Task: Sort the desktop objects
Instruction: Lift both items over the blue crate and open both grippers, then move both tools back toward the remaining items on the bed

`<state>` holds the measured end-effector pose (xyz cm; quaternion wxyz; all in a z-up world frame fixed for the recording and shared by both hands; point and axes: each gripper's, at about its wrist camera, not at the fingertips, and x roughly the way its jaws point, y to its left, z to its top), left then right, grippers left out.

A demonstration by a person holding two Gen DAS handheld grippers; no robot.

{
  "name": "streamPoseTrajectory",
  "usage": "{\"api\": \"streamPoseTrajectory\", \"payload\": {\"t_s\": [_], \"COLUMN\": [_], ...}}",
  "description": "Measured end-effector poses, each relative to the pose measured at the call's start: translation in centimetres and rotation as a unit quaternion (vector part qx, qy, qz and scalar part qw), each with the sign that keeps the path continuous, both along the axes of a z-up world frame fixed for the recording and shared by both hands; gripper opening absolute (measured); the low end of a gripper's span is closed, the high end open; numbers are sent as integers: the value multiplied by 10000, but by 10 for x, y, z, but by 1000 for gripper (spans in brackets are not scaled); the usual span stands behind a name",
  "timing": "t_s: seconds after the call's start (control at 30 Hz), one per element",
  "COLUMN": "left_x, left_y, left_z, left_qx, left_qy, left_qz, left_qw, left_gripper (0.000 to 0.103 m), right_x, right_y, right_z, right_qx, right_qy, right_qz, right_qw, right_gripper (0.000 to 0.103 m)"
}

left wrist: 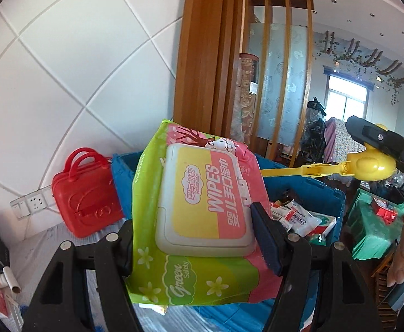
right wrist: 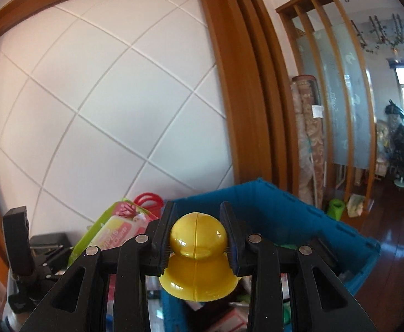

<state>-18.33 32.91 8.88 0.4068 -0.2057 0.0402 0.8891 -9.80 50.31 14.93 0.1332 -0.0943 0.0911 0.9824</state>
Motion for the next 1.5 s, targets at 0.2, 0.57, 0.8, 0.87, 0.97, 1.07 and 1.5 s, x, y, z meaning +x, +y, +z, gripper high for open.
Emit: {"api": "streamPoseTrajectory", "payload": {"t_s": [0.2, 0.57, 0.8, 0.87, 0.97, 1.07, 1.5], "left_x": [-29, -57, -62, -59, -54, -55, -78], "left_y": [60, -19, -122, -150, -188, -224, -286], "left_z": [5, 2, -41, -55, -76, -102, -197], "left_qx": [-29, 135, 7, -90, -229, -409, -734], "left_qy": [-89, 246, 289, 304, 323, 169, -435], "left_qz": [-226, 644, 1730, 2017, 2376, 2663, 3002], "left_qw": [9997, 9975, 9845, 9789, 9706, 9629, 9501], "left_gripper": [74, 87, 87, 87, 87, 87, 87], "right_x": [-32, -31, -45, -48, -63, -82, -188], "right_y": [44, 12, -91, -117, -152, -176, -160], "right_z": [-7, -37, -70, -88, -124, -171, -338], "right_qx": [193, 68, 398, 371, 394, 369, -195], "right_qy": [-332, 33, 50, -29, -398, -875, -2671], "right_qz": [-712, -79, 749, 881, 1001, 945, 38], "right_qw": [9967, 9999, 9964, 9954, 9934, 9910, 9635], "right_gripper": [86, 101, 101, 101, 101, 101, 101]}}
